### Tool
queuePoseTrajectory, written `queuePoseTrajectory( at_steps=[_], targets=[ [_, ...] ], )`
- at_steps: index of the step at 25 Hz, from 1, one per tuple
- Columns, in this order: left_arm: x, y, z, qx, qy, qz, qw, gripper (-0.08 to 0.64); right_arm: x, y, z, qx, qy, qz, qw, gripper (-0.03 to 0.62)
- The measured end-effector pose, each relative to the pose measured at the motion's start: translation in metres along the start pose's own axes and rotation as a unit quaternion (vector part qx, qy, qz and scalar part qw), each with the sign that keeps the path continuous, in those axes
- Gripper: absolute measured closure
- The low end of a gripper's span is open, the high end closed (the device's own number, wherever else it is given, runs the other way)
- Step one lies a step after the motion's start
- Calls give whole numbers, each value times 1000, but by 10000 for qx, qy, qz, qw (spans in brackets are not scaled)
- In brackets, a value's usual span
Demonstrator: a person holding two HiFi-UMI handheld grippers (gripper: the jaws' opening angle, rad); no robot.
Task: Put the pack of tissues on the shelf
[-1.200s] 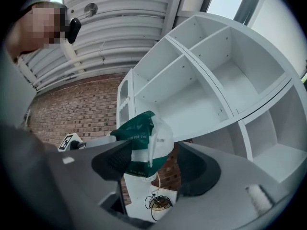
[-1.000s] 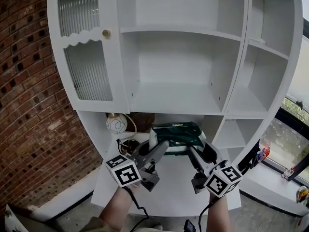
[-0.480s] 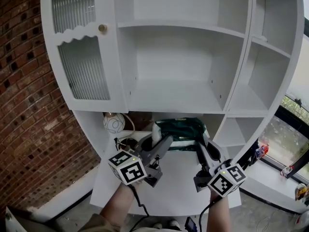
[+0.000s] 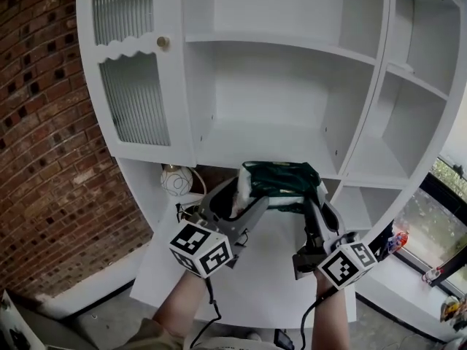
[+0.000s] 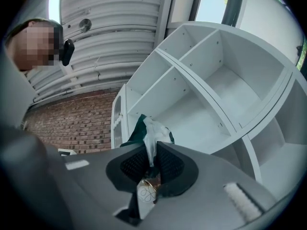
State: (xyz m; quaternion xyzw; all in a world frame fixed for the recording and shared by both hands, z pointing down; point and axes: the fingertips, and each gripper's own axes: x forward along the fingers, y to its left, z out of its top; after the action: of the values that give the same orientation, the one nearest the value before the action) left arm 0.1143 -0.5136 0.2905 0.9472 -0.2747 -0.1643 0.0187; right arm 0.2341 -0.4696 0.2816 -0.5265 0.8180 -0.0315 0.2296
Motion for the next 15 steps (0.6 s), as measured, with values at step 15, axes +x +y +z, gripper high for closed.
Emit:
queuePoseTrajectory(
  at_steps=[15],
  targets=[
    [5,7,3,1211,220,639,9903,416,19,-15,2,141,120,-5,9998,560]
  ],
)
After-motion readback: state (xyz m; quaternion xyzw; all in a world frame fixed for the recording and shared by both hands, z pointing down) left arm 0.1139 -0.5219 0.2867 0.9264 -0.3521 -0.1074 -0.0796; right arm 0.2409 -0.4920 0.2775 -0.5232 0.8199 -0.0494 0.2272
